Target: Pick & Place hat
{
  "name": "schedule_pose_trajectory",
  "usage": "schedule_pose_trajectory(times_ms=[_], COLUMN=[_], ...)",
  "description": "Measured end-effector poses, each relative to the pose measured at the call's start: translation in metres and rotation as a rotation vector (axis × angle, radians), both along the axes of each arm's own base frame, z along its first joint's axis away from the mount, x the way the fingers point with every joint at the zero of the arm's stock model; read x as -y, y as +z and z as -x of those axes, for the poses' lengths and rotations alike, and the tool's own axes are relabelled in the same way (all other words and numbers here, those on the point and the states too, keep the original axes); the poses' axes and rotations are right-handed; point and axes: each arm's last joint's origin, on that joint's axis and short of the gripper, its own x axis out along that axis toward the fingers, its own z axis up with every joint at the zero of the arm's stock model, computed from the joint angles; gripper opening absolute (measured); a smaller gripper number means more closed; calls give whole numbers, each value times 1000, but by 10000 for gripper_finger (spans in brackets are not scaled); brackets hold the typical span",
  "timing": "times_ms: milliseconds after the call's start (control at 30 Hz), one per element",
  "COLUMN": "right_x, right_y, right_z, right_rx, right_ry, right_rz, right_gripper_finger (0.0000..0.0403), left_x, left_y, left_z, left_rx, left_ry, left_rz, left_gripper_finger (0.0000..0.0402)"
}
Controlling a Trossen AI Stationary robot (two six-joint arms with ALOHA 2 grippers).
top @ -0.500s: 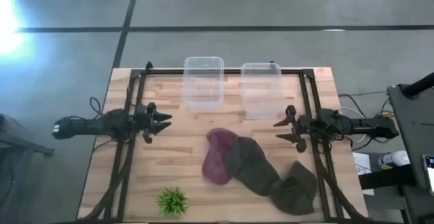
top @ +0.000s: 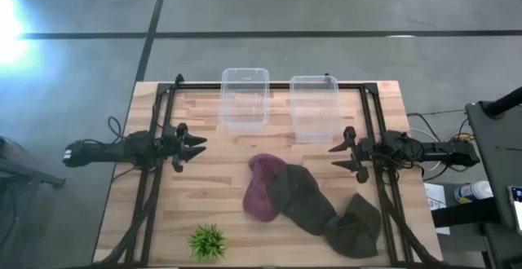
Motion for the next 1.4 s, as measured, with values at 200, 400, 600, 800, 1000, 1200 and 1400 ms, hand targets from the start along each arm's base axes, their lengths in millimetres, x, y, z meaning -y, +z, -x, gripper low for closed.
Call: schedule_pose_trajectory(times_ms=[200, 400, 600, 800, 1000, 1200, 1400], right_x=[0, 0, 0, 3, 6, 4, 5], right_y=[0, 0, 0, 0, 0, 4, 15], right_z=[0, 0, 0, 0, 0, 0, 1], right_rx=[1, 0, 0, 30, 26, 35, 87], right_ry=[0, 0, 0, -102, -196, -152, -86], right_rz=[0, 0, 0, 325, 558, -46, -904], right_gripper_finger=[203, 203, 203, 203, 203, 203, 203], left_x=[0, 0, 0, 0, 0, 0, 0], left_y=[0, 0, 0, 0, 0, 0, 0], left_z=[0, 0, 0, 0, 0, 0, 0], left_rx=[0, 0, 0, 0, 0, -1, 0], left_ry=[0, 0, 0, 0, 0, 0, 0], left_rz=[0, 0, 0, 0, 0, 0, 0], left_gripper_finger=[169, 169, 169, 169, 169, 169, 169])
